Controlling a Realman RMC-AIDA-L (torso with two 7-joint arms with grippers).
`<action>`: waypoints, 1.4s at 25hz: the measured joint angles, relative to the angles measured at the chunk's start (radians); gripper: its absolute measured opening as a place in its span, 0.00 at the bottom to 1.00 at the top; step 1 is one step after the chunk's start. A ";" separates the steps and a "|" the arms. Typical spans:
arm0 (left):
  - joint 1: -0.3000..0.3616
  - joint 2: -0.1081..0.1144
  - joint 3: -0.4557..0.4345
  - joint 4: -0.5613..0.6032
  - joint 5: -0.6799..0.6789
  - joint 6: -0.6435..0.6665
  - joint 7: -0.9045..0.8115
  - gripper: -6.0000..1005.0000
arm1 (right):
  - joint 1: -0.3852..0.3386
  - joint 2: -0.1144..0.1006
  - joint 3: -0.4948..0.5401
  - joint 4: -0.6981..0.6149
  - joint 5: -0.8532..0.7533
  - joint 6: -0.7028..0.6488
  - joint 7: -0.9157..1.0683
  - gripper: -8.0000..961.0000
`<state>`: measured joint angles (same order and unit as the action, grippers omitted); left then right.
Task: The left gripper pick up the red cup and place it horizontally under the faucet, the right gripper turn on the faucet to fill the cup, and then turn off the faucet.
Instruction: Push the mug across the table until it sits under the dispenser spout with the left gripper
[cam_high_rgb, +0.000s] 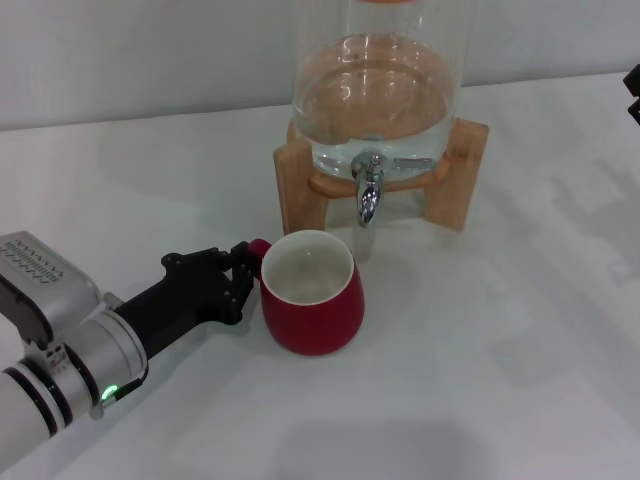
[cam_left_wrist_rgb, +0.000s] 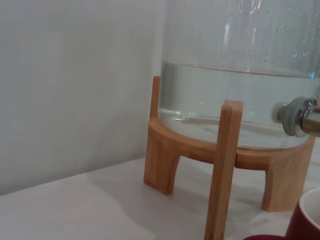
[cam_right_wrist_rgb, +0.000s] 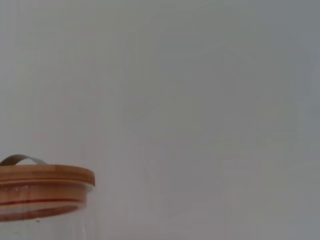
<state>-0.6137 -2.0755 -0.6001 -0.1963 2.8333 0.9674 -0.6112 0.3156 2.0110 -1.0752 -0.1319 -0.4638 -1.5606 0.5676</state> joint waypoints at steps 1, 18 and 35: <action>0.001 0.000 0.000 0.000 0.000 0.000 -0.001 0.12 | 0.000 0.000 0.000 0.000 0.000 -0.001 0.000 0.80; -0.023 0.000 -0.001 -0.002 0.000 -0.027 -0.020 0.12 | 0.001 0.000 -0.001 0.011 -0.001 -0.004 -0.001 0.80; -0.065 -0.002 0.033 -0.006 0.000 -0.052 -0.038 0.12 | -0.002 0.000 -0.001 0.025 -0.003 -0.016 -0.001 0.80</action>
<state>-0.6784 -2.0770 -0.5674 -0.2020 2.8333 0.9155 -0.6488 0.3133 2.0110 -1.0767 -0.1074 -0.4664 -1.5769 0.5664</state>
